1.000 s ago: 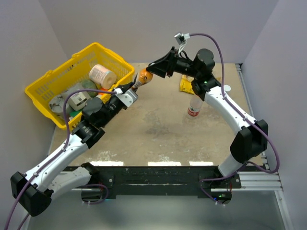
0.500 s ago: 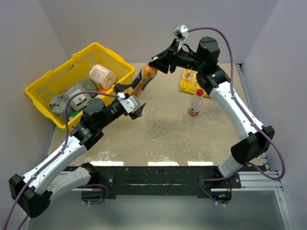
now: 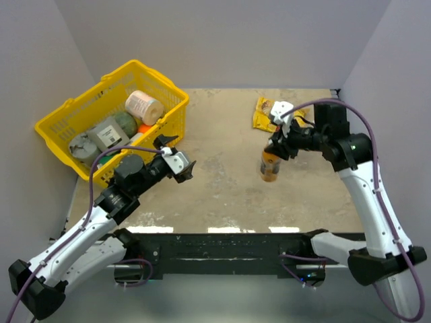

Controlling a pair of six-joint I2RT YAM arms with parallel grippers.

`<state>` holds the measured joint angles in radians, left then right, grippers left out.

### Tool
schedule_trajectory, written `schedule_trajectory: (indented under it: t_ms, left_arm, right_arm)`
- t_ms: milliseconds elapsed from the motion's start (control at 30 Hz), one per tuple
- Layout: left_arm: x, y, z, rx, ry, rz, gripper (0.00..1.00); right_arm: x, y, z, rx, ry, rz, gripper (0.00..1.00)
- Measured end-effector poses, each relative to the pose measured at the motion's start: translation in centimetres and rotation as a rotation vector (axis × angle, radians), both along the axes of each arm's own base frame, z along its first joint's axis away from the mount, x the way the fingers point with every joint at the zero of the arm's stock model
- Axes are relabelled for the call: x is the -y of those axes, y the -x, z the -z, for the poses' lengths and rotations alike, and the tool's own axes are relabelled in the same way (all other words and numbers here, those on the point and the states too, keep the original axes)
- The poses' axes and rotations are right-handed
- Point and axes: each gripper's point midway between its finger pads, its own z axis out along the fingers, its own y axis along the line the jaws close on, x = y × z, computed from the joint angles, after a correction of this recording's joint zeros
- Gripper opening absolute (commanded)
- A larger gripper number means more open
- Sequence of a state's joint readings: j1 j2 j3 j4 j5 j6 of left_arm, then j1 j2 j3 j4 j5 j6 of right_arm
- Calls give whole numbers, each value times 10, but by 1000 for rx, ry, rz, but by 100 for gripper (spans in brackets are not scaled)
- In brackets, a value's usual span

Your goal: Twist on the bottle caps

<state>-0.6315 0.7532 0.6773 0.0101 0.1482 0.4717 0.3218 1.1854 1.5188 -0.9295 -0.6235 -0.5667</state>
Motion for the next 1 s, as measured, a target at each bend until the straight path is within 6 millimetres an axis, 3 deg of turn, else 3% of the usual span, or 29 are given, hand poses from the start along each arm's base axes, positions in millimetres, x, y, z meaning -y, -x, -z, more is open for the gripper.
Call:
schedule_trajectory:
  t_ms: [200,400,567,833,1000]
  left_arm:
    - [0,-3,12,-6,15,-14,99]
    - [0,-4,12,-3,38,-18,99]
    - [-2,-5,16,-7,36,-32,99]
    - [-6,-5,22,-10,32,-44,99]
    - [-8,-7,26,-17,26,-54,99]
  right_arm:
    - [68,27,60,-83,116,186,0]
    - [96,24,92,-101,79,324,0]
    - [97,8,111,-107,8,373,0]
    - [96,-21,98,-16,-61,405,0]
    - [97,-23,111,-23,-56,411,0]
